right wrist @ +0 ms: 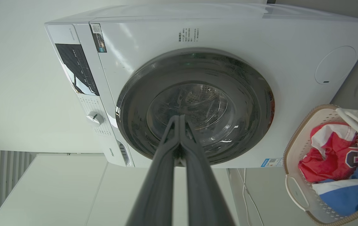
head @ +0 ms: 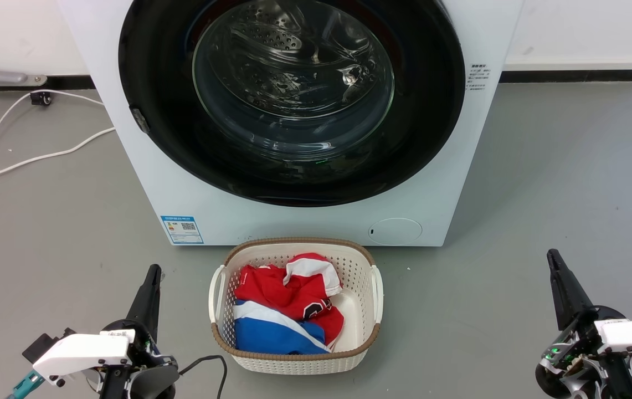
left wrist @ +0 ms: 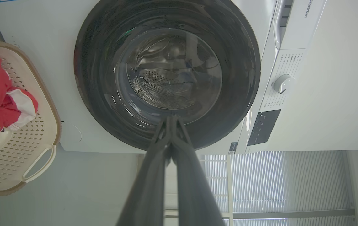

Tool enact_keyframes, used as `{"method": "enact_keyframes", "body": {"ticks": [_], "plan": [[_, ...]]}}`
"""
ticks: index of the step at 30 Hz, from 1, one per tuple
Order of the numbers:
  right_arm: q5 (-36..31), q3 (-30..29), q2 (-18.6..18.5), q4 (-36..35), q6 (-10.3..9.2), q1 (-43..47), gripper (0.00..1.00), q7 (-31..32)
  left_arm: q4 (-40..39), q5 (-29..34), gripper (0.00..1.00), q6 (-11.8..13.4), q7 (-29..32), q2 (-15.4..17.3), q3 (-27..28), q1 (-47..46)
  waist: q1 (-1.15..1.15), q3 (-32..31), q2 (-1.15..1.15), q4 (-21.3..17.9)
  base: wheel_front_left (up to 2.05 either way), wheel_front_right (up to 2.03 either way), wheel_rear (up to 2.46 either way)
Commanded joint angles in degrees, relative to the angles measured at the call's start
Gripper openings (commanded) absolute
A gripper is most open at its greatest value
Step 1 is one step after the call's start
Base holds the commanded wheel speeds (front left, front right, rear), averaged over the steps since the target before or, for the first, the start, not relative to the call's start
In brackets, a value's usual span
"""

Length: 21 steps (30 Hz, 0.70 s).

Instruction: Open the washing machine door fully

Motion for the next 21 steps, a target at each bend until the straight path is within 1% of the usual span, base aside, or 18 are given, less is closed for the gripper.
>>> {"method": "enact_keyframes", "body": {"ticks": [1,21], "plan": [[-0.4,-0.1,0.2,0.0,0.17,-0.5,0.00,0.1,0.1,0.3,0.00,-0.2,0.2,-0.1,0.2,-0.5,0.00,0.0,0.00,0.0,0.00,0.00,0.00],[-0.5,-0.1,0.3,0.1,0.17,-0.5,0.00,0.2,0.0,0.3,0.00,-0.2,0.2,-0.1,0.2,-0.5,0.00,0.0,0.00,0.0,0.00,0.00,0.00]]}}
